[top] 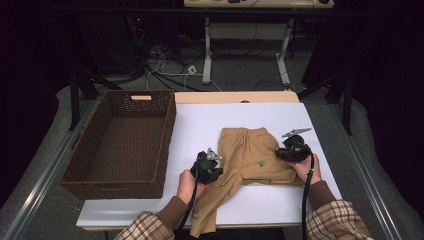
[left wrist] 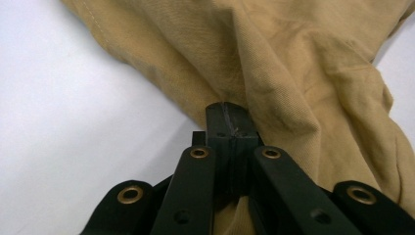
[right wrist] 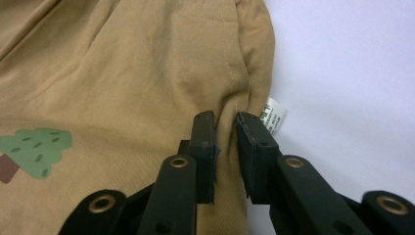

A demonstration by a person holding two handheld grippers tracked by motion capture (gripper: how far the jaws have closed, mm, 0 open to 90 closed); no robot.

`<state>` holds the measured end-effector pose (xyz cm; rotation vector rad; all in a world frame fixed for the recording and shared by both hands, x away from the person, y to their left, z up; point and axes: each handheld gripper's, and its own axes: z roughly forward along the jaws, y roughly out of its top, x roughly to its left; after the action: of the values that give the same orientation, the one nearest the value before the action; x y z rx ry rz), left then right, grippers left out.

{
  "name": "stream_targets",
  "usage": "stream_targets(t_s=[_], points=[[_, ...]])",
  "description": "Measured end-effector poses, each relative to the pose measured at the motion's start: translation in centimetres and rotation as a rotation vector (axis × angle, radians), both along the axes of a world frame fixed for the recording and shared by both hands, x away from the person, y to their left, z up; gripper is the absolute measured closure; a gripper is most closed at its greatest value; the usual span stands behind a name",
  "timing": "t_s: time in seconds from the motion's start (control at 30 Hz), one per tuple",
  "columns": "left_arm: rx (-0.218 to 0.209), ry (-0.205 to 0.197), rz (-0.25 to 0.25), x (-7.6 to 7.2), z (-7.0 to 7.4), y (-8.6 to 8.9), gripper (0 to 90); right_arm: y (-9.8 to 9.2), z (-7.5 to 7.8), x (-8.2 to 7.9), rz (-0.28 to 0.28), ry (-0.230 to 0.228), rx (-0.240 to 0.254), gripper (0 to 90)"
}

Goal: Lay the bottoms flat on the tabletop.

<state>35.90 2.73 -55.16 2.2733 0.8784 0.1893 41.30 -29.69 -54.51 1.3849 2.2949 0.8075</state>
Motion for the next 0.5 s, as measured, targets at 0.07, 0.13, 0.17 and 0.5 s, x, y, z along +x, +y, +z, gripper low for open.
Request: stream_targets(t_s=[0.07,0.13,0.17,0.5], points=[[0.009,-0.01,0.01,0.0,0.1,0.1,90.0,0.0,0.1,0.0,-0.001,-0.003,-0.001,80.4],[0.027,-0.027,0.031,0.0,0.3,0.3,90.0,0.0,0.2,-0.1,-0.004,-0.014,0.0,81.0],[0.03,-0.032,0.041,0.1,0.4,0.5,90.0,0.0,0.3,-0.1,-0.003,-0.021,-0.002,81.0],[-0.087,-0.055,0.138,0.6,2.0,1.4,64.8,-0.1,0.2,0.0,-0.011,-0.008,-0.011,73.1]])
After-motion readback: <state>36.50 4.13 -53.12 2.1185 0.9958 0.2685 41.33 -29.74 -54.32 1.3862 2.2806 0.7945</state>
